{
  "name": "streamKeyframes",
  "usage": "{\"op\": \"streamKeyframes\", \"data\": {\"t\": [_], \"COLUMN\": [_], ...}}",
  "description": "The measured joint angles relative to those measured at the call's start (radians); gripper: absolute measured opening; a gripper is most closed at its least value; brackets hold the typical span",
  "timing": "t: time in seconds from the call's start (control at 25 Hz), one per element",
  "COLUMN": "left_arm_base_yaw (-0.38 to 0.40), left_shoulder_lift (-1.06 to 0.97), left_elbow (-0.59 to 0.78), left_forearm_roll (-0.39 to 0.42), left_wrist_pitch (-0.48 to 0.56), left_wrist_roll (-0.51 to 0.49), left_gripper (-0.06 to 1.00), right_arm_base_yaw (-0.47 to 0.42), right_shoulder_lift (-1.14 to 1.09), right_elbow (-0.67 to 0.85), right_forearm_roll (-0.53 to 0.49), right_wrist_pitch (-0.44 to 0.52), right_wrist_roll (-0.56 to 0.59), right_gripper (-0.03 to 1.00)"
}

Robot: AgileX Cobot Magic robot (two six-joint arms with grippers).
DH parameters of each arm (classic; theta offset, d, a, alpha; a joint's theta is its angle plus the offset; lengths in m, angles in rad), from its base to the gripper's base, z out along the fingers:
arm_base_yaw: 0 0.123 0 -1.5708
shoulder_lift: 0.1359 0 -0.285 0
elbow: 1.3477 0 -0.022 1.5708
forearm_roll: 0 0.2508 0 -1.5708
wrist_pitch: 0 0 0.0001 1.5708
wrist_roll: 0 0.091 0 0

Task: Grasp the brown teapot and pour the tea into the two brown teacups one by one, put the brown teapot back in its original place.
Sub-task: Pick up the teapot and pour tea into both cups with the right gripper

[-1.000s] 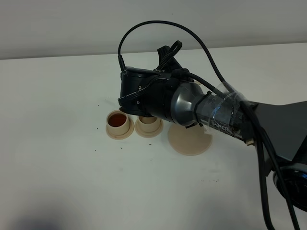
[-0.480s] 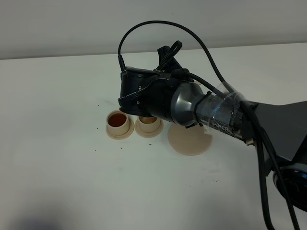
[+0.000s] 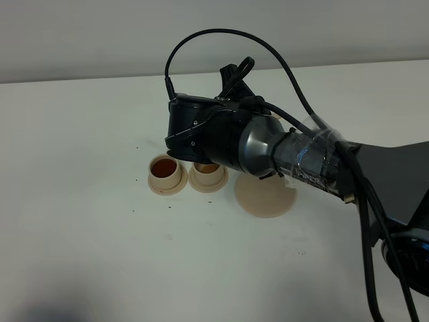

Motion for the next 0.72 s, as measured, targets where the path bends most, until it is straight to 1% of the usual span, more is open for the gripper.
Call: {"op": "streamKeyframes", "data": {"t": [0.48,0.72], "left_arm_base_yaw": [0.0,0.0], "left_shoulder_lift": [0.0,0.0], "left_elbow": [0.0,0.0], "left_forearm_roll": [0.0,0.0], "left_wrist_pitch": [0.0,0.0], "left_wrist_roll": [0.001,0.001], "left_gripper": [0.23,0.23], "right_arm_base_yaw": [0.0,0.018], "right_shoulder_lift": [0.009,0.024], "right_elbow": [0.0,0.0], "right_forearm_roll": [-0.009,-0.044], "right_wrist_pitch": [0.0,-0.001], "right_wrist_roll": [-0.003,-0.002], "right_gripper": [0.11,0.11]}}
